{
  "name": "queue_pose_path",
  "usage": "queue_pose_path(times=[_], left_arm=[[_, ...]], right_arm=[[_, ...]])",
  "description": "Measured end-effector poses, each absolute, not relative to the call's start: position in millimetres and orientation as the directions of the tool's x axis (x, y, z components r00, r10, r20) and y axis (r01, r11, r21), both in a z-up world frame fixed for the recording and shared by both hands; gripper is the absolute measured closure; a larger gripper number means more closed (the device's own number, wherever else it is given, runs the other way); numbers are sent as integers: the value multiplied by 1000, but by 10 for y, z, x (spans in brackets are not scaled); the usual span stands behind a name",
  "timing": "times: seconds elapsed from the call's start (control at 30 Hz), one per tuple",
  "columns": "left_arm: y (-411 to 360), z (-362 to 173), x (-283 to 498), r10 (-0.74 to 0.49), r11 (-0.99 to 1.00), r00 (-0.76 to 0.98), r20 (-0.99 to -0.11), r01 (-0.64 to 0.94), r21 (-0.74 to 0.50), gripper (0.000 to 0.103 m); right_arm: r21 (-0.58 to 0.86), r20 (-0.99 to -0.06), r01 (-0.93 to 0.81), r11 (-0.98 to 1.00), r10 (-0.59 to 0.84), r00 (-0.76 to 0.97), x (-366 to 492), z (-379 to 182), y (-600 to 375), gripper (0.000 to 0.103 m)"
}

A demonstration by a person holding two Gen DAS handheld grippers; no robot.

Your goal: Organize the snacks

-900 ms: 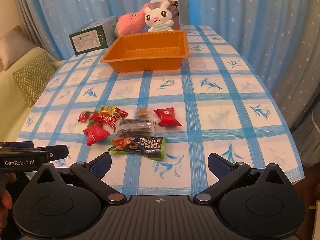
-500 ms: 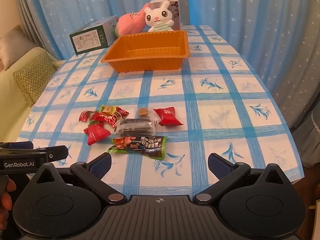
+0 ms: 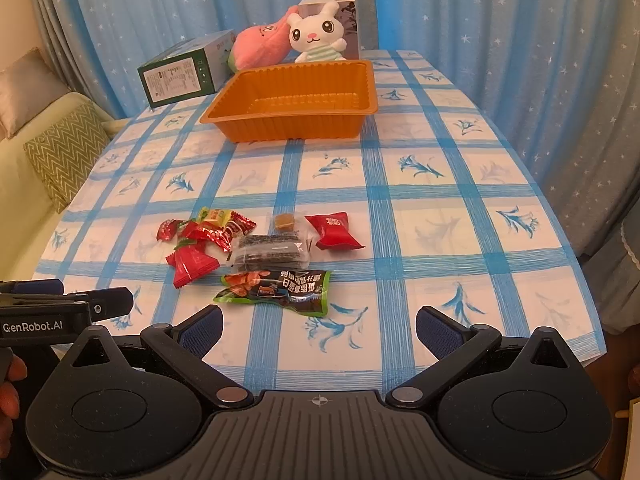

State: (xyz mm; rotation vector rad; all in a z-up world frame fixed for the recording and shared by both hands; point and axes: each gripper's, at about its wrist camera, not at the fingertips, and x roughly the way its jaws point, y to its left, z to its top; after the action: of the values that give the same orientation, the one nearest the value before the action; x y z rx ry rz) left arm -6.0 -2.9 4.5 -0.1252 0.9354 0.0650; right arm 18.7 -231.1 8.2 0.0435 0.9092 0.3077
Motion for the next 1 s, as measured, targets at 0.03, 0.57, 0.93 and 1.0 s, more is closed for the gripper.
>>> queue_pose_path(times=[0.03,0.57,0.93,1.0], left_arm=[[-30,46,-60,1,991,592,-806,-110,-79,1],[-52,70,-56,-2,991,594,-804,-107,-82,1],[-74,111,-43,-6,991,595,-803,-104,-84,1],[-70,111,-46,-7,991,596,-803,-104,-85,1]], right_arm=[[165,-770,-245,955,280,573,188,85,-2307,1],[164,-771,-245,956,279,573,190,84,-2316,1],[163,-769,-247,955,280,575,182,75,-2324,1],[162,-769,-247,955,280,575,183,75,-2321,1]])
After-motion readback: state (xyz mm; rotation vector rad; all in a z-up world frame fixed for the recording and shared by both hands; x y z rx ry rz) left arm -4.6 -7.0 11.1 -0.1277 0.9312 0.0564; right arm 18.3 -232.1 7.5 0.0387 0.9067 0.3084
